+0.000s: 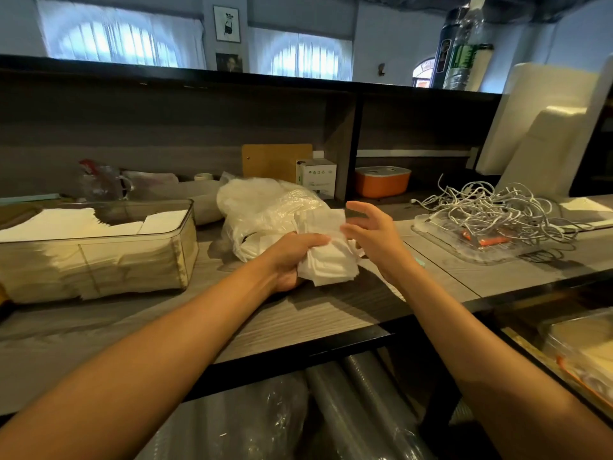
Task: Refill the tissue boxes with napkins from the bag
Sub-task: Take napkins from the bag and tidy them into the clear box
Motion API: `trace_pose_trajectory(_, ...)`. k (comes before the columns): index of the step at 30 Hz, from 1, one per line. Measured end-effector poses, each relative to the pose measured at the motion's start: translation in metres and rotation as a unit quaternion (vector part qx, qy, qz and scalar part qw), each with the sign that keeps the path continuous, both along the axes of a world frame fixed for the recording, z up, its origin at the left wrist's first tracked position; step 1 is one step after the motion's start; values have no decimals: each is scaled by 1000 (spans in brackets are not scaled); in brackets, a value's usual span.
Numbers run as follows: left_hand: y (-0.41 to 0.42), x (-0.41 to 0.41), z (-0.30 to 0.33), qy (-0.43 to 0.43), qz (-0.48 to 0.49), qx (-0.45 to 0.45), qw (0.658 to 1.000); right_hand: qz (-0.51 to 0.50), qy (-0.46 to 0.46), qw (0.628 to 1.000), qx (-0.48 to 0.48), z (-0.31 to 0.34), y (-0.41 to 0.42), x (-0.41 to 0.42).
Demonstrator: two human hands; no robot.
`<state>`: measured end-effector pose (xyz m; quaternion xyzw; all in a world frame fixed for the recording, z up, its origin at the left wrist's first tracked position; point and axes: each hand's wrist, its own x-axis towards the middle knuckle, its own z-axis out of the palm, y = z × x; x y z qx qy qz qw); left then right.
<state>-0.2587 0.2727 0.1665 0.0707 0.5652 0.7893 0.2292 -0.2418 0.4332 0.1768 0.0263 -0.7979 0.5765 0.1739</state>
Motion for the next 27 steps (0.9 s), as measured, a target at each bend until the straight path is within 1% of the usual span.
trace_pose_trajectory(2, -1, -4, 0, -6, 31, 0, 1000, -79, 32, 996, 26, -3, 15, -2)
trace_pose_trajectory(4, -3, -7, 0, -2, 64, -1, 998, -138, 37, 986, 90, -6, 27, -1)
trace_pose_trajectory(6, -5, -10, -1, 0, 90, 0, 996, -127, -11, 978, 164, -10, 30, 1)
trace_pose_trajectory(7, -6, -11, -2, -3, 97, 0, 995, -111, -48, 968, 219, -12, 28, 2)
trace_pose_trajectory(9, -7, -11, -2, -9, 107, 0, 994, -85, -102, 936, 326, -13, 24, 3)
trace_pose_trajectory(10, -8, -11, -2, -11, 112, 2, 994, -79, -106, 925, 356, -13, 22, 3)
trace_pose_trajectory(12, -10, -10, -1, -8, 117, 9, 993, -78, -96, 920, 372, -13, 20, 2)
trace_pose_trajectory(15, -11, -7, 1, -9, 113, 12, 993, -93, -94, 928, 349, -15, 21, 3)
trace_pose_trajectory(16, -11, -6, 1, -11, 110, 15, 994, -108, -69, 938, 322, -16, 21, 5)
trace_pose_trajectory(18, -12, -5, 3, -15, 105, 27, 994, -157, 18, 961, 225, -14, 22, 13)
trace_pose_trajectory(20, -10, -3, 6, -16, 101, 34, 994, -187, 98, 971, 111, -10, 23, 19)
trace_pose_trajectory(22, -9, -3, 6, -18, 105, 44, 993, -174, 135, 975, 13, -5, 19, 21)
trace_pose_trajectory(24, -9, -2, 6, -24, 108, 47, 993, -137, 168, 975, -47, 3, 9, 22)
trace_pose_trajectory(26, -11, -3, 6, -26, 93, 50, 994, -88, 221, 969, -69, 14, -3, 20)
trace_pose_trajectory(27, -13, -5, 5, -26, 77, 55, 995, -60, 242, 967, -49, 19, -8, 18)
